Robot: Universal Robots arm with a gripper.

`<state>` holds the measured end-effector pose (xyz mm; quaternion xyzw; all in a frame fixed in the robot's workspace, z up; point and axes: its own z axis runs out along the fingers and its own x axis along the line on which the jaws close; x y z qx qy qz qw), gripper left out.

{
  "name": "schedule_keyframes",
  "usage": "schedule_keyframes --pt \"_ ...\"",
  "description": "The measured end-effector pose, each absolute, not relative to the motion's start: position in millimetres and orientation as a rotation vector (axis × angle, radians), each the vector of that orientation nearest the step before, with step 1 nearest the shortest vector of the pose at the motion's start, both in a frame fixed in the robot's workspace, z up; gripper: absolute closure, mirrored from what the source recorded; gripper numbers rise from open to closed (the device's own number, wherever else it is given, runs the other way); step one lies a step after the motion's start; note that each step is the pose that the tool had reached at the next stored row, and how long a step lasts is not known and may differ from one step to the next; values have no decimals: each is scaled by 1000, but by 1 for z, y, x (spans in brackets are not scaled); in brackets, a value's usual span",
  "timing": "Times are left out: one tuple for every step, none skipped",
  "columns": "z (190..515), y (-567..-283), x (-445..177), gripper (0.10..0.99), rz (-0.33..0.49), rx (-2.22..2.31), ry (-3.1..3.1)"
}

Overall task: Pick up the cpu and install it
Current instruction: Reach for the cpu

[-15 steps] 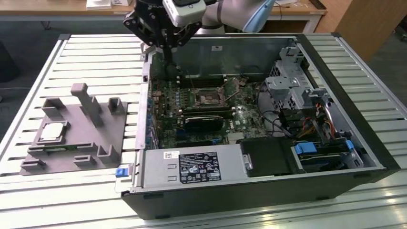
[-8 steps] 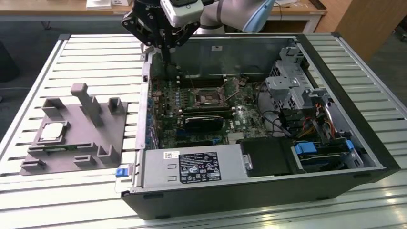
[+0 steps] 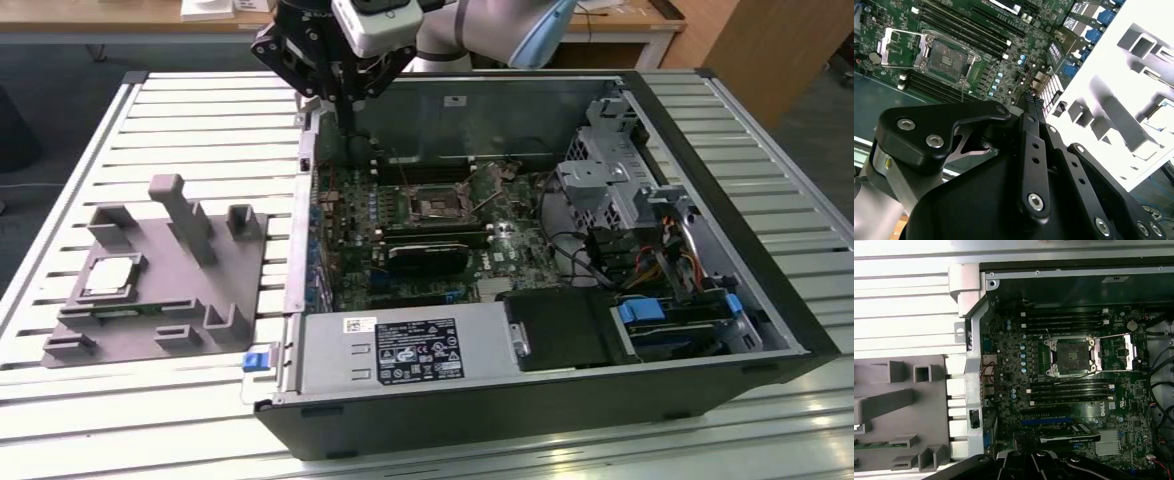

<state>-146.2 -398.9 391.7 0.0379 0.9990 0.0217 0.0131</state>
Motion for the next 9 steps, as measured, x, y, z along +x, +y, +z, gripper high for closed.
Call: schedule_keyframes --pt "392 -399 -147 980 68 118 3113" --pt "392 -399 -147 980 68 118 3112" --pt "392 -399 -147 980 68 118 3112" --pt "392 -399 -147 980 68 118 3112" --pt "392 -399 -148 980 68 118 3112" --pt "391 -399 -148 980 68 118 3113" --pt "391 -399 -149 980 68 118 3113" --pt "391 -399 -149 980 68 118 3112" --pt "391 -399 -149 980 68 118 3113"
